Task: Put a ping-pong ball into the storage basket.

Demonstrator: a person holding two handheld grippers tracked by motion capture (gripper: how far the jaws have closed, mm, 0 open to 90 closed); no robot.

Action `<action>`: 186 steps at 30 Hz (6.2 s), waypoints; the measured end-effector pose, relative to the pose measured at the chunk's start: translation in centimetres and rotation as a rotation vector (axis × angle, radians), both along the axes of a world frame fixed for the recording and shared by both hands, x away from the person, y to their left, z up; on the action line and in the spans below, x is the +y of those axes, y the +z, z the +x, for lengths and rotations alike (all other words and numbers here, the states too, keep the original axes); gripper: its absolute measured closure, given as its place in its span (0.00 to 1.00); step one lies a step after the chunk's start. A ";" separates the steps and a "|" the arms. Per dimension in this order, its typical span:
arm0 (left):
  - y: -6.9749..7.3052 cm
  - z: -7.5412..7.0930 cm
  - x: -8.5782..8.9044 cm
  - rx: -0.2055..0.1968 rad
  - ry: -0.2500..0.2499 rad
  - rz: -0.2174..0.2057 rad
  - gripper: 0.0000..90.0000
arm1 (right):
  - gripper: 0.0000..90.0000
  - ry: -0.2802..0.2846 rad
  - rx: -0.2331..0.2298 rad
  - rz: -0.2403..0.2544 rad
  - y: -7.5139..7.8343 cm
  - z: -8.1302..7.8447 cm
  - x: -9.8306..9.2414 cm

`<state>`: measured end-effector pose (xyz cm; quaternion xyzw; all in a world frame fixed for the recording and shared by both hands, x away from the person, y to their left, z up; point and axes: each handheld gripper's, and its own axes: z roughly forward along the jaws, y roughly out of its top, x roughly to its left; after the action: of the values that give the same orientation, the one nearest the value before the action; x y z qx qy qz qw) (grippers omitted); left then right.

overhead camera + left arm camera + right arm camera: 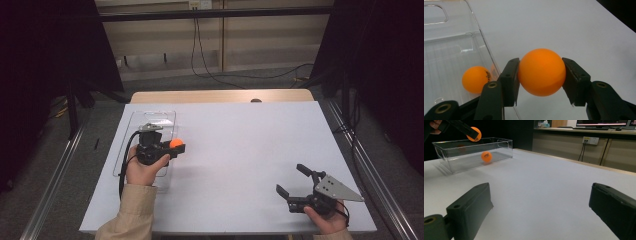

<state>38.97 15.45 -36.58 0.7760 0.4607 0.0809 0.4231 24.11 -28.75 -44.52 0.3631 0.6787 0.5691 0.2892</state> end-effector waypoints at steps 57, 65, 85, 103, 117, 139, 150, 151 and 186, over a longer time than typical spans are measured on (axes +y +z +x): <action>0.4 -0.1 1.9 -0.015 0.053 0.014 0.57 | 0.04 -0.003 -0.001 0.002 0.1 -0.1 -0.1; 0.4 -0.1 2.2 -0.019 0.055 0.019 0.57 | 0.04 -0.002 0.000 0.001 0.0 -0.1 -0.1; 0.4 -0.1 2.5 -0.020 0.066 0.024 0.57 | 0.04 -0.002 0.000 0.001 0.0 -0.1 -0.1; 0.4 -0.2 3.4 -0.027 0.093 0.020 0.57 | 0.04 0.001 -0.003 -0.002 0.1 -0.1 0.0; 0.2 -0.1 3.9 -0.029 0.115 0.019 0.57 | 0.04 0.000 -0.003 -0.001 0.1 -0.1 0.0; -0.5 0.2 5.0 -0.027 0.157 0.041 0.56 | 0.04 0.005 -0.001 -0.001 0.0 0.0 0.0; -0.8 0.3 5.2 -0.034 0.172 0.058 0.56 | 0.04 0.001 -0.001 0.000 0.0 -0.1 0.0; -0.8 0.3 5.2 -0.034 0.171 0.060 0.56 | 0.04 0.001 0.000 0.001 0.0 -0.1 0.0; -1.8 0.6 5.5 -0.033 0.204 0.103 0.56 | 0.04 0.000 -0.001 0.002 0.0 -0.1 -0.1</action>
<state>39.56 20.94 -38.39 0.7444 0.5254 0.1598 0.3799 24.00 -28.80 -44.48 0.3629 0.6780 0.5700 0.2893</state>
